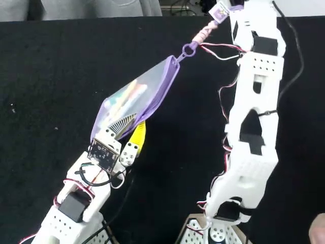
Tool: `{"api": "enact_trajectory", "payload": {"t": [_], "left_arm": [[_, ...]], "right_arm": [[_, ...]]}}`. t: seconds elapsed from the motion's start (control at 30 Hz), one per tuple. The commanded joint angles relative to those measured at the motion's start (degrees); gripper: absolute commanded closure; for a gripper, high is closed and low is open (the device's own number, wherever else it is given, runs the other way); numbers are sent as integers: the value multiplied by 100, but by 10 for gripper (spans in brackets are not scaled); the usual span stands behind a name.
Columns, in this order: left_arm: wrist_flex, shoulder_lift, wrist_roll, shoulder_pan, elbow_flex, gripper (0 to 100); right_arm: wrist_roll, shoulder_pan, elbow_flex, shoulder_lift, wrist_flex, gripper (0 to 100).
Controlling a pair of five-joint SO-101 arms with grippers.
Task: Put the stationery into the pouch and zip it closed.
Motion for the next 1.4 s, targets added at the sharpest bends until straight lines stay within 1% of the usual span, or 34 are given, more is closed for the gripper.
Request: {"api": "enact_trajectory", "payload": {"t": [0.0, 0.2, 0.3, 0.4, 0.57, 0.63, 0.77, 0.83, 0.9, 1.0, 1.07, 1.17, 1.3, 1.37], "left_arm": [[88, 88, -44, 31, -4, 973], [88, 88, -44, 31, -4, 973], [88, 88, -44, 31, -4, 973], [88, 88, -44, 31, -4, 973], [88, 88, -44, 31, -4, 973], [62, 88, -44, 31, -4, 973], [53, 88, 0, -4, -4, 965], [44, 88, 9, -136, -4, 938], [35, 88, 26, -259, -22, 882], [-149, 132, 466, -470, -4, 810], [-193, 132, 686, -655, -4, 801], [-404, 141, 738, -866, -4, 799], [-448, 141, 730, -936, -13, 801], [-457, 141, 721, -1112, -57, 801]], "right_arm": [[18, 149, -558, -4, 79, 987], [18, 167, -629, 48, 44, 987], [26, 290, -637, 163, -35, 987], [229, 378, -637, 295, -185, 987], [290, 404, -629, 365, -44, 983], [246, 308, -646, 347, 202, 963], [281, -97, -875, 268, 967, 844], [290, -290, -1068, 268, 1284, 796], [290, -440, -1367, 268, 1644, 763], [255, -554, -1851, 268, 2215, 751], [246, -571, -2255, 268, 2664, 750], [246, -545, -2888, 268, 3429, 750], [246, -466, -3697, 303, 4475, 750], [246, -413, -4031, 312, 4958, 750]]}}
